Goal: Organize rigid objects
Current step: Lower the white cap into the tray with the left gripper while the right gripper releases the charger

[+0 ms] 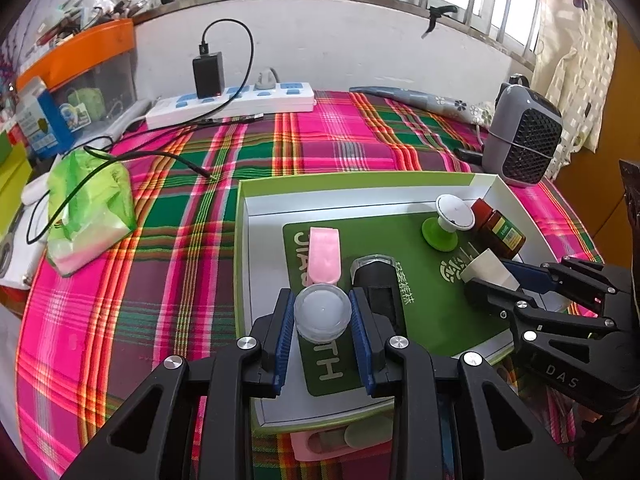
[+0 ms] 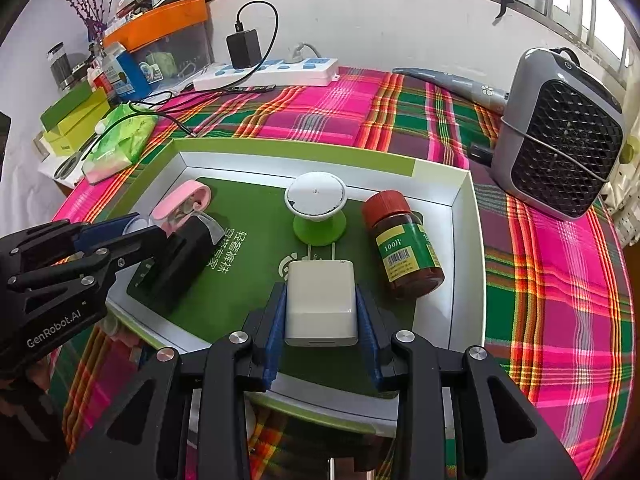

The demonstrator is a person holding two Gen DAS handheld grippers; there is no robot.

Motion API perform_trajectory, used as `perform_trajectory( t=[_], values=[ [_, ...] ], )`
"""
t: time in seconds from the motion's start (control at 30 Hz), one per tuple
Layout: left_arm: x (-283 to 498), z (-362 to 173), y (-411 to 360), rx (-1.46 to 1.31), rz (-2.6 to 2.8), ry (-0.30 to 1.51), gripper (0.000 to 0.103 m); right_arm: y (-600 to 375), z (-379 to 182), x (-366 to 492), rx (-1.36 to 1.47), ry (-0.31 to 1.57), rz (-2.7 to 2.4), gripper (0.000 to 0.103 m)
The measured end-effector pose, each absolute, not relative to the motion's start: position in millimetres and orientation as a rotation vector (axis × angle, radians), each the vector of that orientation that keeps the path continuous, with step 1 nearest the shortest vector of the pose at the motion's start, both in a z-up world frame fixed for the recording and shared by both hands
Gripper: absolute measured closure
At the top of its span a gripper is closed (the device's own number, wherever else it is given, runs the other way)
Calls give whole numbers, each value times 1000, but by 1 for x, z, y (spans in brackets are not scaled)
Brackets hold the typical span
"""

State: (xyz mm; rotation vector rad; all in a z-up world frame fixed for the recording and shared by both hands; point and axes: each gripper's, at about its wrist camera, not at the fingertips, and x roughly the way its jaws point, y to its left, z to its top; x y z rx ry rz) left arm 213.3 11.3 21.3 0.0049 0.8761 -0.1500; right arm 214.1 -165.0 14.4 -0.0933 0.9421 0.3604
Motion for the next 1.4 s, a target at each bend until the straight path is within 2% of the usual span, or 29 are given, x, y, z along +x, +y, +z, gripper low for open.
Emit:
perform_trajectory(
  t=[1.4],
  values=[
    [218,16,5,38,-151,893,76,-164,14,214,-81,928,357,68]
  ],
)
